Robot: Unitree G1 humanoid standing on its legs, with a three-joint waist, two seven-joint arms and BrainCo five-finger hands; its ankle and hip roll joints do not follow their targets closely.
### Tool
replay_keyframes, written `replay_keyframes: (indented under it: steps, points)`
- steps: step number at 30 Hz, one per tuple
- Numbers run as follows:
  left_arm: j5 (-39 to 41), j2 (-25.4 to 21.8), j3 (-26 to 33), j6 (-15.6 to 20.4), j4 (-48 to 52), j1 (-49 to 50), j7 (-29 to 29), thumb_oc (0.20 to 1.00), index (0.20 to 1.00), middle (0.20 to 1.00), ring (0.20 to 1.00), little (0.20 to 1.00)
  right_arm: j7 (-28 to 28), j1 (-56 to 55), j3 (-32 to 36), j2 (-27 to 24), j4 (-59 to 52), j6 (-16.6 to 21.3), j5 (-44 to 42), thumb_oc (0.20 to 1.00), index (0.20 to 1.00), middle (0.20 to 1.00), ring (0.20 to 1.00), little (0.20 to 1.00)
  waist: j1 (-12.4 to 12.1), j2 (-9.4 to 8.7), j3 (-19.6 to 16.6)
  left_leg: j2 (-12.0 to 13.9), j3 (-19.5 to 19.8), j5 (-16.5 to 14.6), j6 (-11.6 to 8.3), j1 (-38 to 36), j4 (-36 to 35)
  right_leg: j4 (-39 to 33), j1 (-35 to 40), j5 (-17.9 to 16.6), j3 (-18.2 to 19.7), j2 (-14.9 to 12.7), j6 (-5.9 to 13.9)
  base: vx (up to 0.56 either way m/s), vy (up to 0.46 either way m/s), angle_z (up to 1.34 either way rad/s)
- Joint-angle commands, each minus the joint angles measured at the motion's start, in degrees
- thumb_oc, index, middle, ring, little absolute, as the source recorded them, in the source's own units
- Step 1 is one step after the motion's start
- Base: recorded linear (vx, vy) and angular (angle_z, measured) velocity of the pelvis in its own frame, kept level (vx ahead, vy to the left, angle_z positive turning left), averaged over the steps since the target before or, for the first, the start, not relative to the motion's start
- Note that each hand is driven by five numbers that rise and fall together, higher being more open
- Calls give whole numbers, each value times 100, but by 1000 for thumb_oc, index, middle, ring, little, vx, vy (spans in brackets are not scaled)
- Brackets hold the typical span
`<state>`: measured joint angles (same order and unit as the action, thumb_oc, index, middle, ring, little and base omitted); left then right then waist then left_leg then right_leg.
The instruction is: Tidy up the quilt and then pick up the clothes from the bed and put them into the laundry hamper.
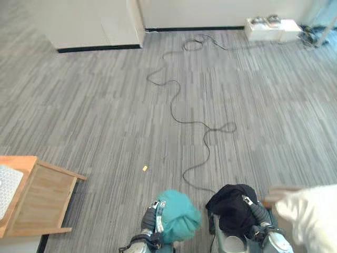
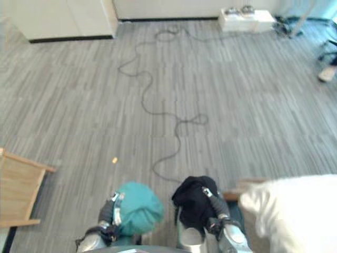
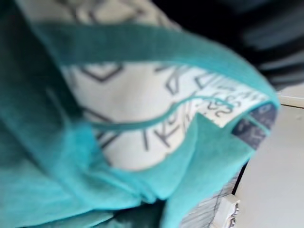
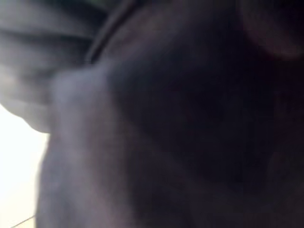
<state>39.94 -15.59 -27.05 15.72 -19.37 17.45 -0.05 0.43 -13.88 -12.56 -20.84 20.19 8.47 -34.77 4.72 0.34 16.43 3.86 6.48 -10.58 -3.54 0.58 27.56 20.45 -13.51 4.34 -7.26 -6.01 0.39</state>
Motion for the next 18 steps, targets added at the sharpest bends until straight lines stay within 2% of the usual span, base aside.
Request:
replay_keyframes:
  steps: [1,2,4,6,7,8,10,11,12,13,14,15,16,17,18]
  points:
    - [-198,-102,165,81,558,-4,-90,200,200,200,200,200,455,-401,141,-449,-373,1,-152,200,200,200,200,200,15,-154,-392,229,-756,950,273,551,968,-1458,790,-906,-109,-379,473,473,-42,46]
    - [-179,-96,124,99,510,-16,-80,200,200,200,200,200,528,-407,181,-490,-321,24,-186,200,200,200,200,200,-53,-127,-332,82,-866,861,286,771,897,-1493,993,-835,-203,-347,472,530,4,54]
    - [-66,-139,33,207,467,-10,11,200,200,200,200,200,623,-518,216,-546,-413,-11,-165,200,200,200,200,200,-177,-126,-250,-410,-1068,803,316,1096,301,-1600,1328,-712,-349,-303,542,425,61,71]
    - [8,-241,-5,188,553,30,6,200,200,200,200,200,520,-721,173,-585,-590,8,-156,200,200,200,200,200,-316,-106,-177,-559,-1295,1036,302,1435,-630,-1628,1628,-547,-462,-232,594,515,116,51]
    - [38,-318,-40,186,601,63,-31,200,200,200,200,200,405,-854,125,-598,-657,63,-215,200,200,200,200,200,-378,-97,-159,-541,-1411,1261,294,1479,-1211,-1651,1836,-452,-505,-213,612,844,222,30]
    - [93,-411,-120,227,670,69,-82,200,200,200,200,200,308,-1010,46,-576,-601,290,-235,200,200,200,200,200,-516,-5,-198,-281,-1459,1775,223,1701,-2167,-1722,2294,-207,-494,-133,623,768,220,40]
    - [140,-450,-148,270,695,52,-142,200,200,200,200,200,289,-1047,13,-556,-534,453,-233,200,200,200,200,200,-559,-24,-204,-181,-1542,1888,178,1702,-2439,-1750,2555,-50,-559,-203,670,532,176,46]
    - [233,-494,-144,323,709,-29,-165,200,200,200,200,200,254,-983,-34,-557,-518,514,-215,200,200,200,200,200,-549,-65,-267,-42,-1794,1770,132,1586,-2496,-1724,2811,198,-714,-329,787,513,207,29]
    - [309,-508,-120,363,690,-67,-135,200,200,200,200,200,217,-917,-75,-565,-533,468,-186,200,200,200,200,200,-546,-103,-319,-25,-1979,1659,180,1463,-2577,-1684,2899,287,-807,-388,864,468,208,12]
    - [288,-489,-84,341,664,-89,-133,200,200,200,200,200,196,-893,-83,-554,-543,431,-198,200,200,200,200,200,-576,-113,-325,-10,-2060,1720,236,1456,-2428,-1654,2948,240,-855,-421,897,451,181,0]
    - [245,-440,-19,287,592,-179,-117,200,200,200,200,200,151,-836,-109,-494,-529,375,-241,200,200,200,200,200,-695,-194,-430,-49,-1972,1726,261,1533,-2069,-1499,3088,78,-945,-528,1012,405,109,-10]
    - [253,-435,-19,275,589,-223,-141,200,200,200,200,200,165,-802,-137,-458,-495,388,-217,200,200,200,200,200,-750,-277,-488,-172,-1875,1580,298,1500,-2014,-1235,3103,-138,-954,-697,1062,610,198,-6]
    - [209,-465,-8,261,689,-269,-127,200,200,200,200,200,179,-769,-174,-383,-484,428,-158,200,200,200,200,200,-808,-340,-531,-363,-1782,1458,455,1445,-1955,-721,2934,-575,-978,-978,1149,755,376,17]
    - [151,-554,-14,102,841,-272,-81,200,200,200,200,200,99,-822,-167,-314,-639,355,-93,200,200,200,200,200,-786,-300,-556,-679,-1623,1319,707,1177,-2001,581,2589,-1210,-892,-1203,1246,957,561,63]
    - [174,-612,-28,23,853,-276,108,200,200,200,200,200,12,-838,-239,-246,-738,277,-16,200,200,200,200,200,-701,-170,-568,-841,-1467,1186,921,838,-2108,1735,2011,-1678,-668,-1337,1321,890,525,128]
